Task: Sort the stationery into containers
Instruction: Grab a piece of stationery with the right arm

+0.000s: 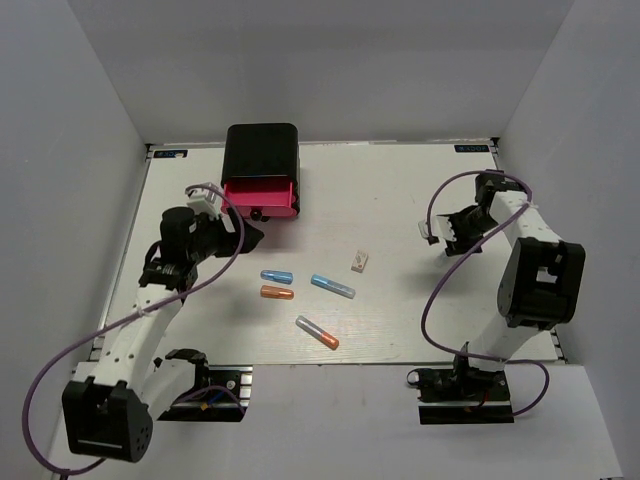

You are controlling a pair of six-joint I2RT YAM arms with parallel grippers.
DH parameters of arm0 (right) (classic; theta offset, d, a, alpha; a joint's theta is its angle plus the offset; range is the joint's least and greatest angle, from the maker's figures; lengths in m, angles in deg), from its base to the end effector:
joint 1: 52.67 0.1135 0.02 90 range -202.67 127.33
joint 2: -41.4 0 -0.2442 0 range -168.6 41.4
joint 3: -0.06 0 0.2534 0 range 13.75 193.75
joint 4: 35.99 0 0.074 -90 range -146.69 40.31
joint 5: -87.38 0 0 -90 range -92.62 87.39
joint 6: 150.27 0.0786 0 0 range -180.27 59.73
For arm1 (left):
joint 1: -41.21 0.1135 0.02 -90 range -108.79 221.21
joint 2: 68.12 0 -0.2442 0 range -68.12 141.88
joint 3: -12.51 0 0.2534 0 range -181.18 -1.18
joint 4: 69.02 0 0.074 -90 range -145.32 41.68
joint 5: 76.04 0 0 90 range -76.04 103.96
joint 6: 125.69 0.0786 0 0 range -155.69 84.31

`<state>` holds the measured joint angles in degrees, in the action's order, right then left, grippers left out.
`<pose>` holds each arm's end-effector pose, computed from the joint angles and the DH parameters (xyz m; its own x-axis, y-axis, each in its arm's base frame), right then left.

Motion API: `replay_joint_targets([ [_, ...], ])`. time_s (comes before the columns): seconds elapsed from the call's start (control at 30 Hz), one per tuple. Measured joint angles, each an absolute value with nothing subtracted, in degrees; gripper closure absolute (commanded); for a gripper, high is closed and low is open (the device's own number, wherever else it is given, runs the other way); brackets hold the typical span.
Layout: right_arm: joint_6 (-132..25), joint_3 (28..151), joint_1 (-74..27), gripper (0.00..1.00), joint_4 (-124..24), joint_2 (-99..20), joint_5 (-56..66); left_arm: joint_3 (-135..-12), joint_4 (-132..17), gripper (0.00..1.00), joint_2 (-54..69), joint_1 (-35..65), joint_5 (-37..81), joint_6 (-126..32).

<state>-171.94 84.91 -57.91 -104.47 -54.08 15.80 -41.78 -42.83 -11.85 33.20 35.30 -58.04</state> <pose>0.3214 -0.0045 0.1639 0.3358 -0.9162 -0.2186 -0.9188 -0.2675 -0.2901 0.2608 -0.0656 0.2383 -0.6025 -0.2729 -0.7500 0.2361 0.8367 -0.4941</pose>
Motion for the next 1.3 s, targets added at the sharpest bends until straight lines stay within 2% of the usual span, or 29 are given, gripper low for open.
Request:
replay_joint_targets([
  [0.37, -173.3, 88.1, -57.8, 0.37, -105.1, -62.5, 12.1, -37.5, -34.6, 0.05, -24.6, 33.2, 32.4, -61.3],
  [0.87, -173.3, 88.3, -57.4, 0.43, -102.5, -68.4, 8.2, -37.1, -27.1, 0.05, -28.8, 33.2, 28.8, -65.1],
  [0.97, -173.4, 88.2, -56.7, 0.50, -102.6, -68.5, 7.1, -37.1, -25.7, 0.05, -29.7, 33.2, 28.0, -65.4],
  [1.07, -173.4, 87.1, -56.0, 0.68, -102.7, -67.9, 6.1, -37.1, -24.9, 0.05, -30.8, 33.2, 27.5, -66.1],
  [1.1, -173.5, 86.5, -55.8, 0.79, -102.7, -67.4, 6.1, -37.1, -24.8, 0.05, -31.2, 33.2, 27.4, -66.5],
  [1.2, -173.5, 84.8, -55.1, 0.91, -103.0, -65.8, 9.0, -36.6, -25.4, 0.05, -32.1, 33.2, 27.4, -67.7],
  [1.3, -173.6, 84.0, -53.0, 0.96, -104.4, -64.5, 15.2, -34.1, -26.7, 0.05, -32.8, 33.2, 27.6, -69.4],
])
